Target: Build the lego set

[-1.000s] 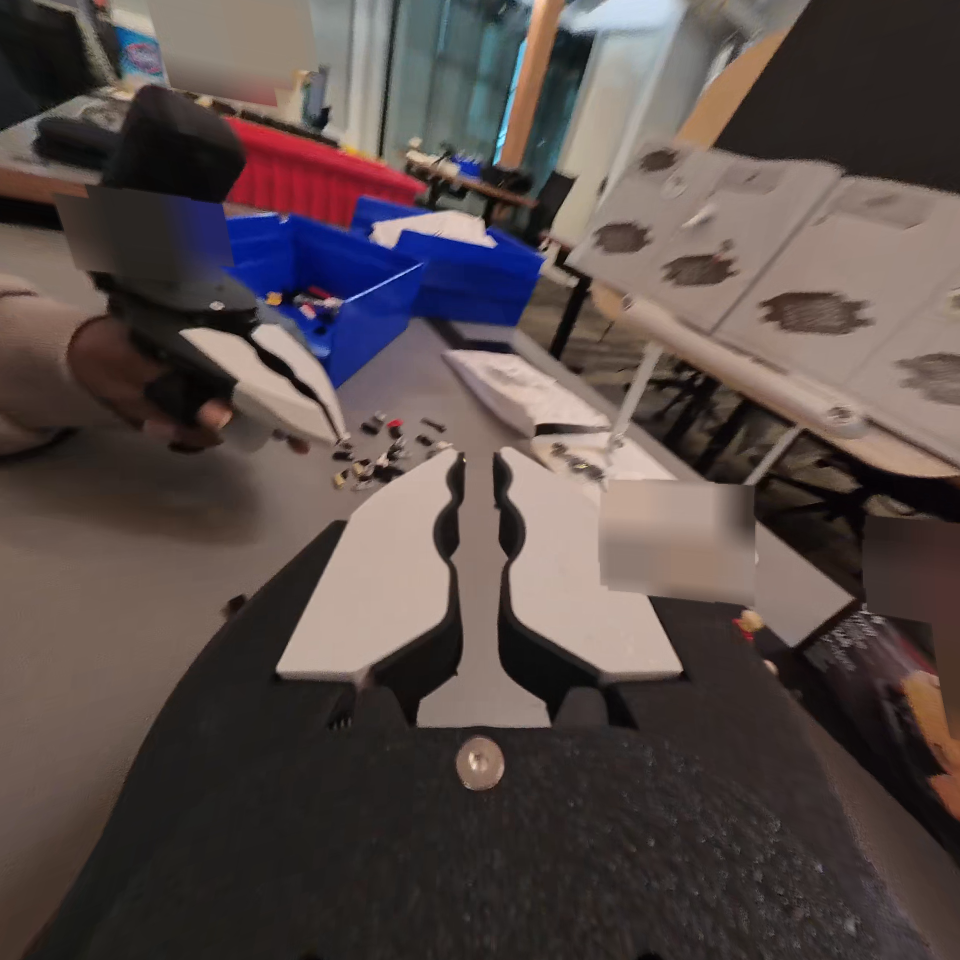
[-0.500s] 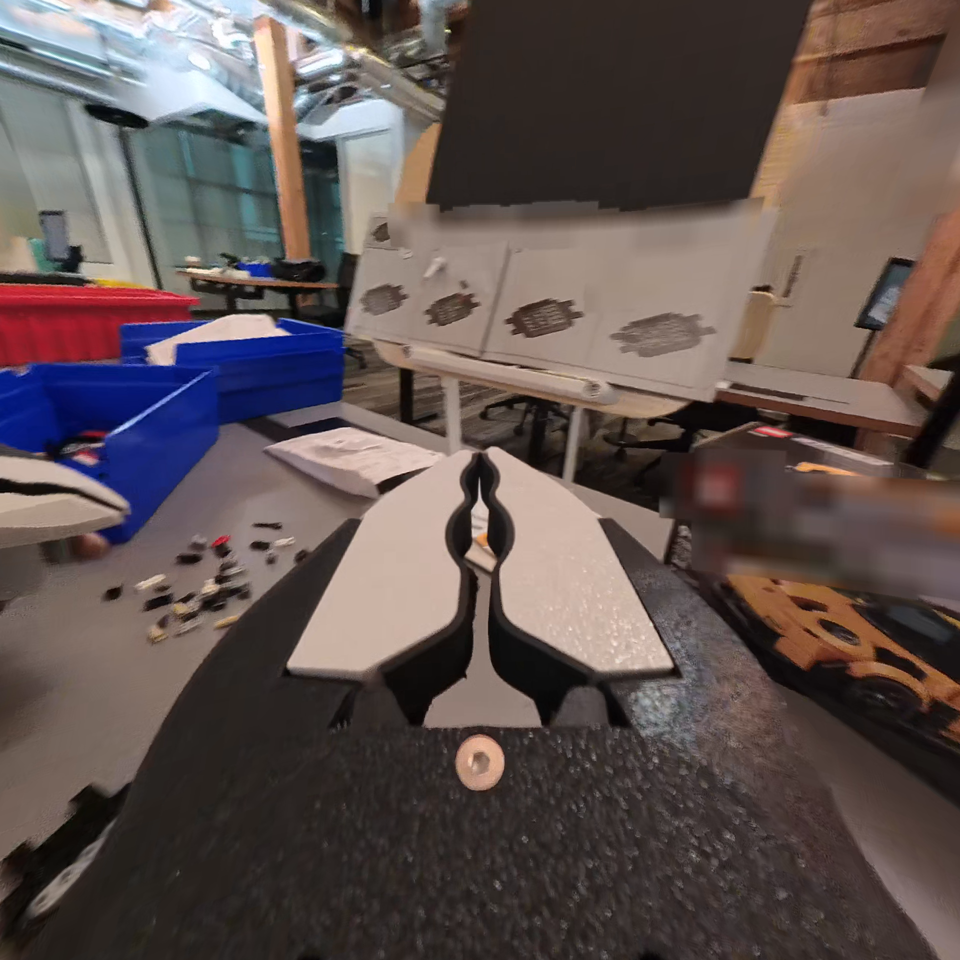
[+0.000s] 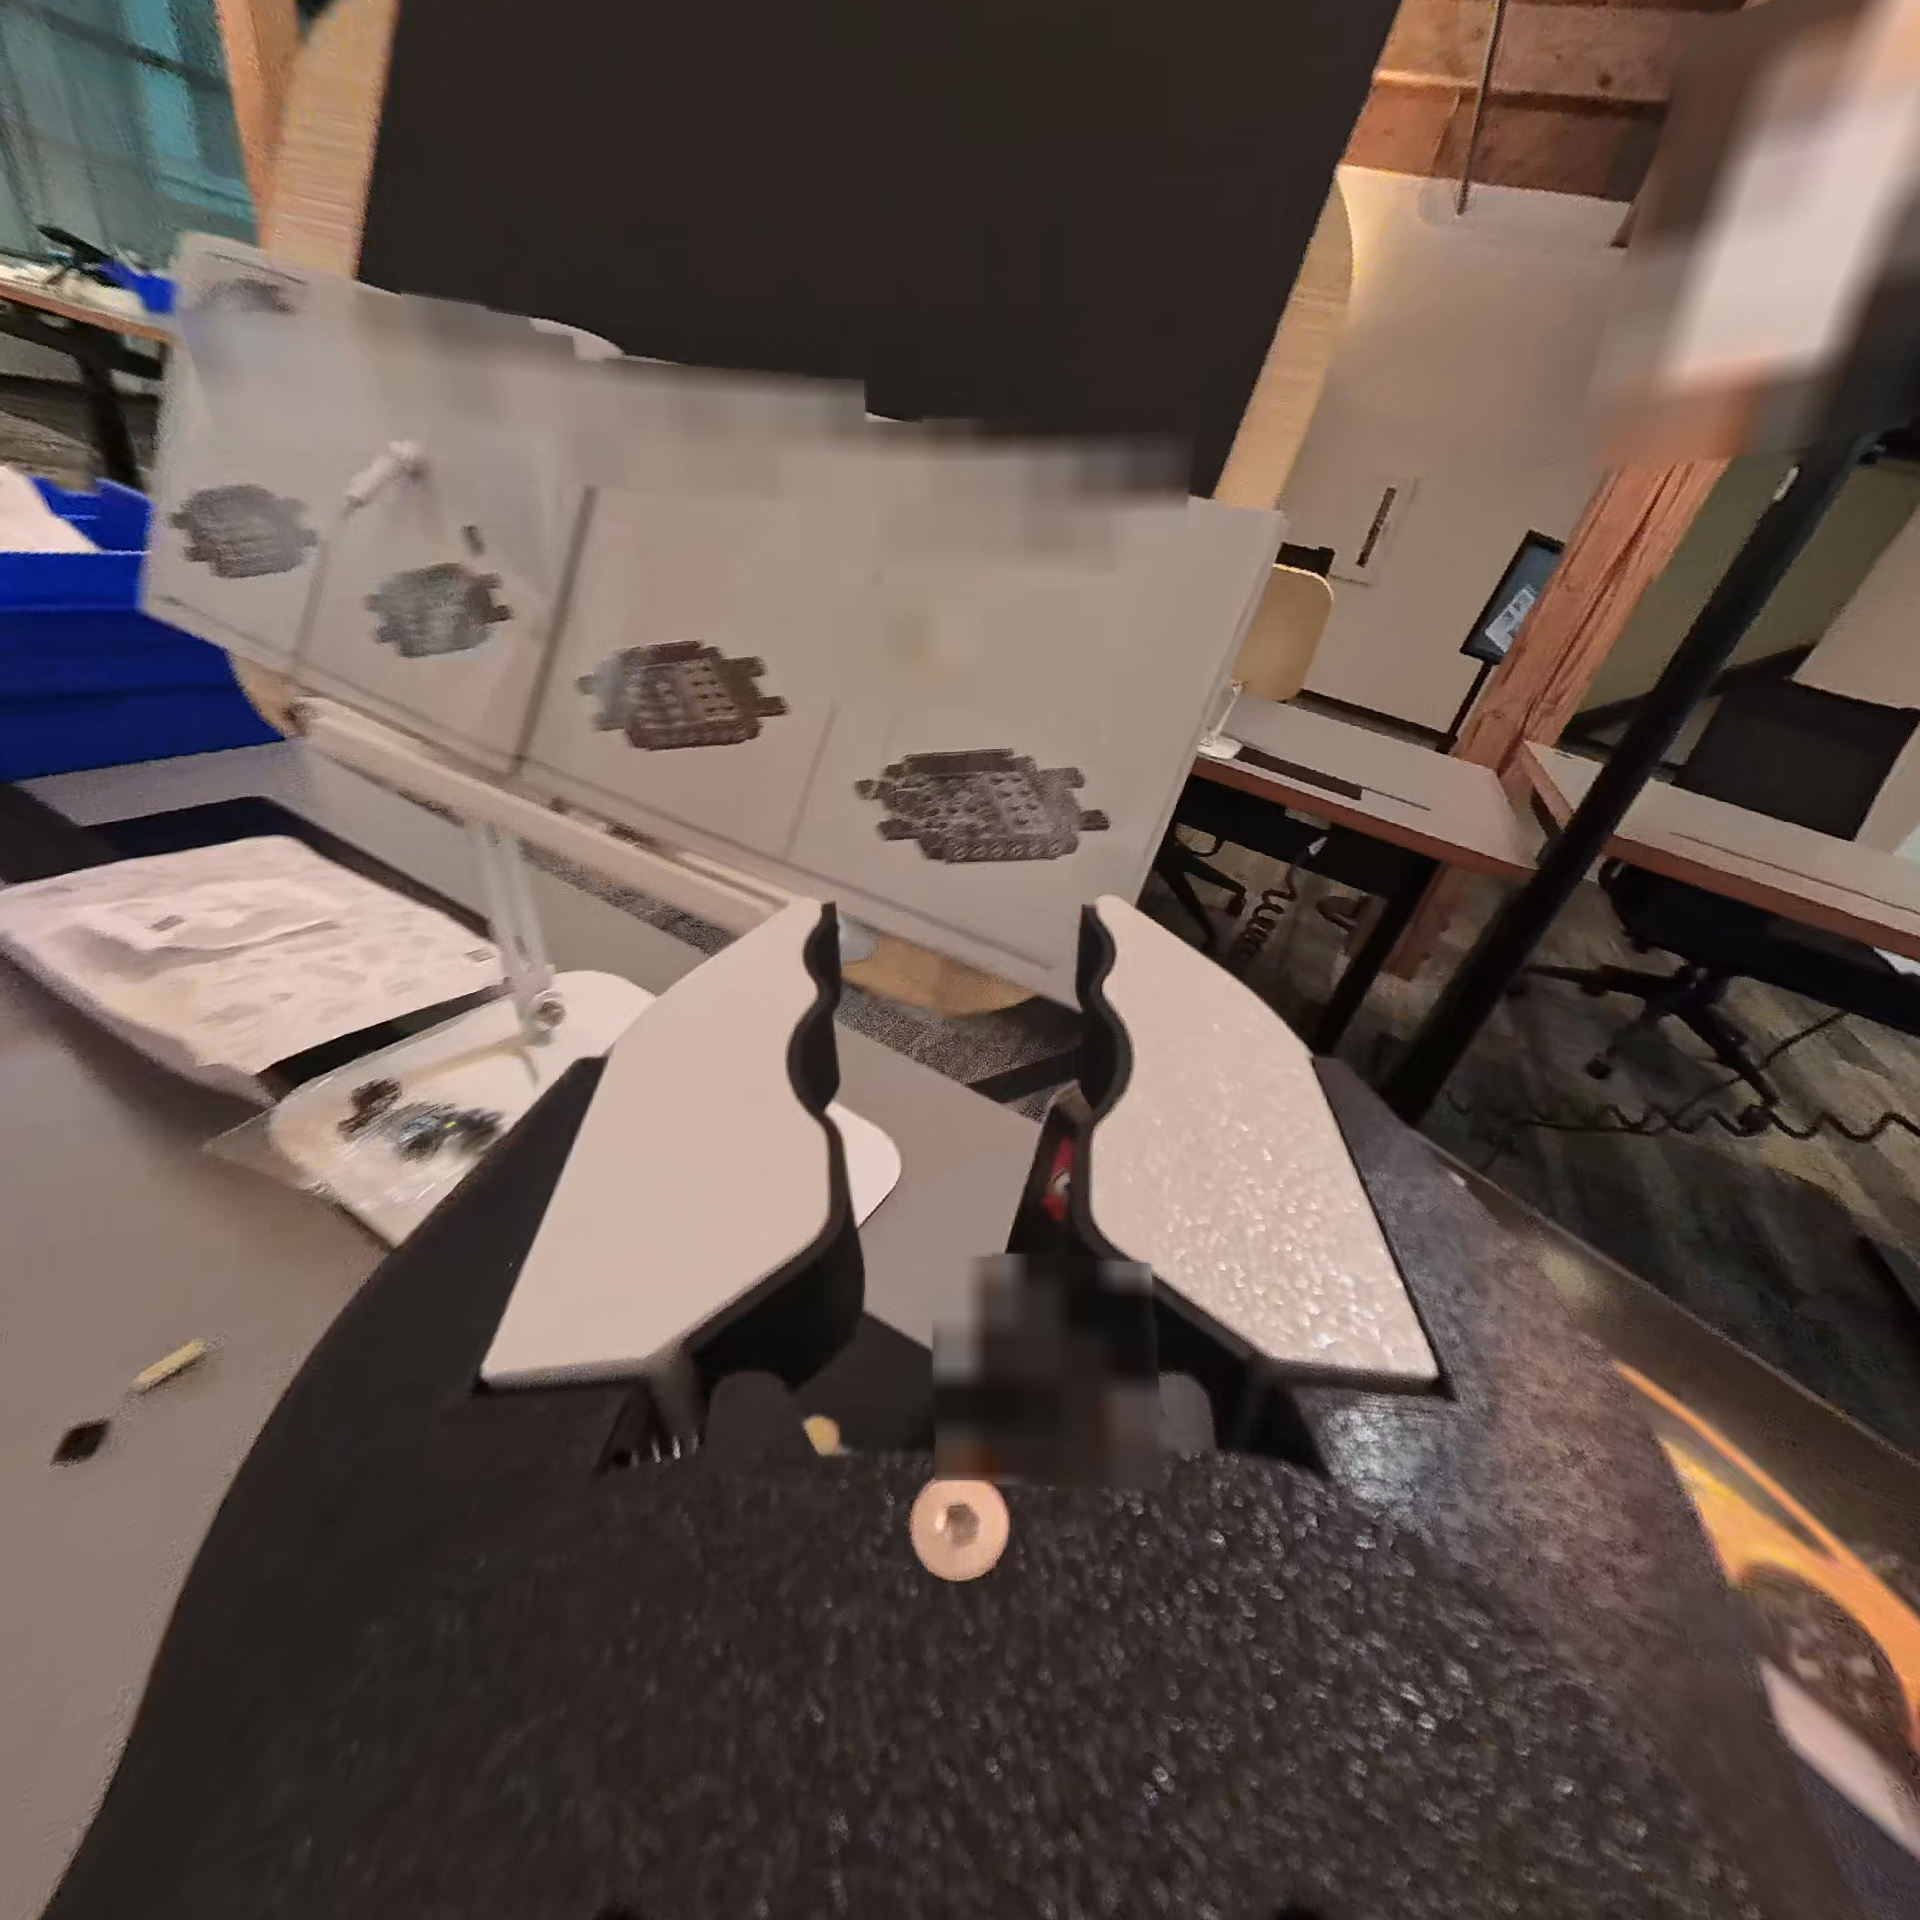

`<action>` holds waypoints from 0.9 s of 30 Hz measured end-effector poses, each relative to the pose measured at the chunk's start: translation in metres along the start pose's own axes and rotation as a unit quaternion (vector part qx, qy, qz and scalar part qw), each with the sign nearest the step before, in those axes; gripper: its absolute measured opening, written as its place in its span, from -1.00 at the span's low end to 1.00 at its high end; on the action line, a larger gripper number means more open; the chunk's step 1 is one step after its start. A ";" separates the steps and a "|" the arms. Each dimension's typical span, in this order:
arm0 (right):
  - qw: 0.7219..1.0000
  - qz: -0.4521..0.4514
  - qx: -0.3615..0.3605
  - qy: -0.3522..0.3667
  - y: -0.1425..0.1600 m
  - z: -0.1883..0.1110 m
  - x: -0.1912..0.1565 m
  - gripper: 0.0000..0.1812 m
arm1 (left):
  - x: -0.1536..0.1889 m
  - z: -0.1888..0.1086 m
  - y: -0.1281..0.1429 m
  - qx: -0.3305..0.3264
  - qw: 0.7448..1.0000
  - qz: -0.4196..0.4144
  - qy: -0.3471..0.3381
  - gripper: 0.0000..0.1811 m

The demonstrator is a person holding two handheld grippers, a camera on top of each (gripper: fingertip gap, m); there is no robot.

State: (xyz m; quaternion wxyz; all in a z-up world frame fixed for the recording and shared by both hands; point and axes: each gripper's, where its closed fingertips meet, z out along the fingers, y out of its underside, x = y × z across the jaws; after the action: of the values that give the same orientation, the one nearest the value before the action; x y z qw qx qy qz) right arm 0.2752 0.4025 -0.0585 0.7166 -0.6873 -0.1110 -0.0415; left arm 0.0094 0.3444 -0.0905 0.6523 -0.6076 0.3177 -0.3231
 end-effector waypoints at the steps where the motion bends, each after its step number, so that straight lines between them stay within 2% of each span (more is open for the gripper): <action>1: 1.000 0.004 -0.003 0.004 0.000 0.010 0.006 -0.53 | -0.003 0.001 0.000 -0.001 1.000 -0.001 -0.002 -1.00; 6: 0.999 0.019 -0.023 0.045 0.014 0.043 0.033 -0.58 | -0.010 -0.001 0.016 -0.020 1.000 0.003 -0.003 -1.00; 11: 0.998 0.042 -0.019 0.051 0.024 0.059 0.038 -0.67 | -0.009 0.001 0.031 -0.040 0.999 -0.009 0.008 -1.00; 21: 0.998 0.039 0.024 0.037 0.010 0.056 0.027 -0.87 | -0.005 0.004 0.042 -0.055 0.998 -0.008 0.016 -1.00; 23: 0.998 0.038 0.027 0.053 0.010 0.055 0.034 -0.86 | -0.004 0.004 0.042 -0.056 0.998 -0.005 0.016 -1.00; 27: 0.997 0.060 0.020 0.041 0.013 0.060 0.036 -0.87 | -0.002 0.005 0.043 -0.057 0.998 -0.007 0.019 -1.00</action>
State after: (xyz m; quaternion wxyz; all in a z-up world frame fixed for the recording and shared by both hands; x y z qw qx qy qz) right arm 0.3072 0.4667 -0.0617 0.7352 -0.6761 -0.0411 -0.0244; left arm 0.0136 0.3514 -0.1327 0.6080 -0.6401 0.3433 -0.3206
